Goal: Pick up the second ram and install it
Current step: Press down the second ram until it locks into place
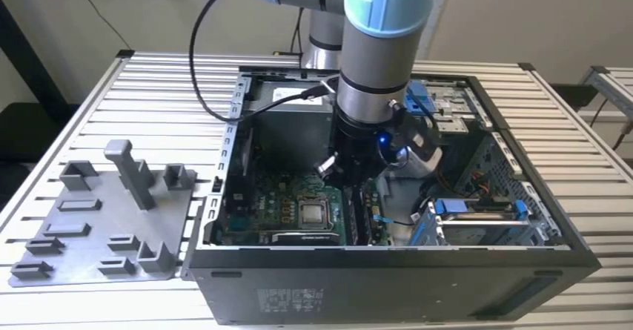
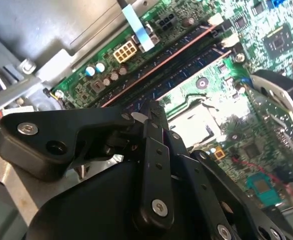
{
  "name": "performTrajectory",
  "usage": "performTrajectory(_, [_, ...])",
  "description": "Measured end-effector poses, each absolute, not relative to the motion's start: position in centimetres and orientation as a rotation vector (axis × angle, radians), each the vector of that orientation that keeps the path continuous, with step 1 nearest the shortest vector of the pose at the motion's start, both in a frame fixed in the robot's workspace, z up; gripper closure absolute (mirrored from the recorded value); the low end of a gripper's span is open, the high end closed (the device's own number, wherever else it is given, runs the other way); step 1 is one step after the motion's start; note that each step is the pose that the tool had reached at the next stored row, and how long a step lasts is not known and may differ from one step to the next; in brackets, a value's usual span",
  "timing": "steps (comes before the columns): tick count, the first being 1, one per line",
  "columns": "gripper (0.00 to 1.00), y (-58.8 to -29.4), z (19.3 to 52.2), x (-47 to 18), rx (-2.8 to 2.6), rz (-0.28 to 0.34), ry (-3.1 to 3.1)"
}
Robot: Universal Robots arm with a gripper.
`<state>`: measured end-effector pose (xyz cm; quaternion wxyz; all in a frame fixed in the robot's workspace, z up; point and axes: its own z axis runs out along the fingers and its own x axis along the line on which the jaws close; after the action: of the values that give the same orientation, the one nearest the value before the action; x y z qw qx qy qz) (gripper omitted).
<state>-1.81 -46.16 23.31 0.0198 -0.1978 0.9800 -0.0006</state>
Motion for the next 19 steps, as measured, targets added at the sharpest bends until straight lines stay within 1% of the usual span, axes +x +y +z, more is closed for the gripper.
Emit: performTrajectory(19, [0.89, -46.16, 23.32, -1.81, -1.128, 0.009, 2.89])
